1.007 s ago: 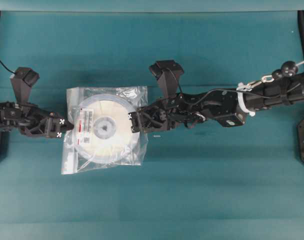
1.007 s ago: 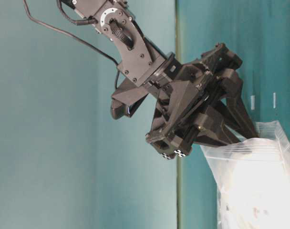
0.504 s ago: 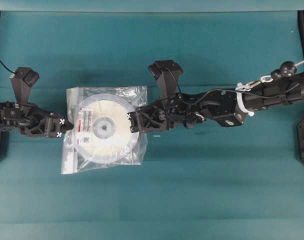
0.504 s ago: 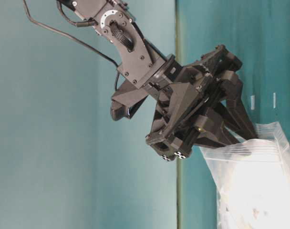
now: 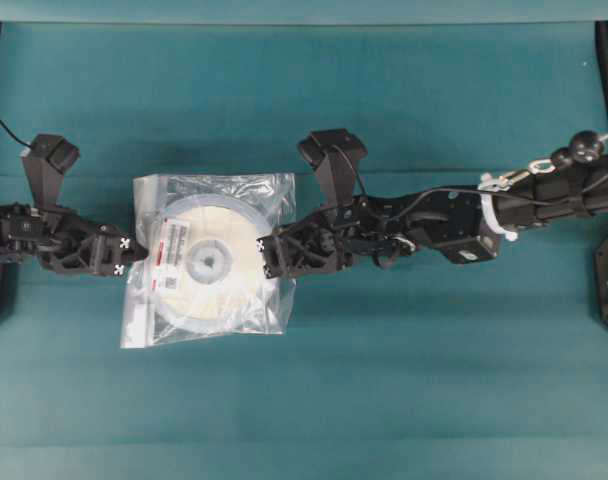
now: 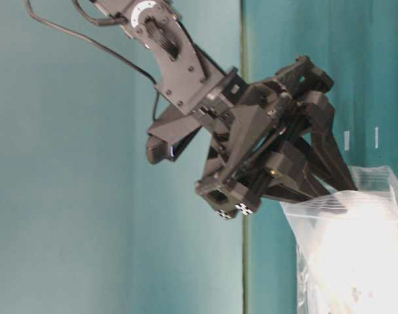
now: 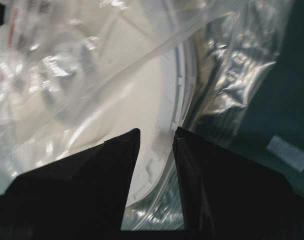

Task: Take out the reel from the clear zip bag.

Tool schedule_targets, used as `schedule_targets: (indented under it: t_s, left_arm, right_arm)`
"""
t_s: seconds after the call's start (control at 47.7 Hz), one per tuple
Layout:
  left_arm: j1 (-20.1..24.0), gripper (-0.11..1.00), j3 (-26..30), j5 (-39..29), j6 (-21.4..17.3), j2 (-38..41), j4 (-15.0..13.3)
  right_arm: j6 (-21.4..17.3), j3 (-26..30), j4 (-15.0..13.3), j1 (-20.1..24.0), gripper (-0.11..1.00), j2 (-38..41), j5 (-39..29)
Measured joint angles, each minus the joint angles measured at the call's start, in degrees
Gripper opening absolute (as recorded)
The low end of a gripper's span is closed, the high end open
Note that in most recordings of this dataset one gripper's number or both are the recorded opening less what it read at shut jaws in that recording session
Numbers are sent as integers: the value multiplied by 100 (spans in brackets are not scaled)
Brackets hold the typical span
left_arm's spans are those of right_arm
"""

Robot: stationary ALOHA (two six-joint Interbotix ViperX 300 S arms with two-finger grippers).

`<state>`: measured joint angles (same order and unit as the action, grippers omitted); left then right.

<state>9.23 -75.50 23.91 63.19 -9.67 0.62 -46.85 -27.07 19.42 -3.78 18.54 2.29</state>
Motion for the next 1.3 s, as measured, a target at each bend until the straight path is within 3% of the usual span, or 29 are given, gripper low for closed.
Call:
schedule_targets:
  t_s: [0.084, 0.21, 0.273, 1.301]
  left_arm:
    - [9, 2, 18, 0, 9, 9, 0]
    - [0, 2, 79, 0, 9, 9, 0]
    - [0, 2, 88, 0, 0, 9, 0]
    - [0, 2, 132, 9, 9, 0, 0]
  right_arm:
    - [44, -53, -9, 26, 38, -70, 9]
    - [79, -193, -9, 35, 12, -220, 9]
    - [79, -246, -9, 44, 4, -246, 18]
    - [79, -844, -9, 18, 4, -580, 44]
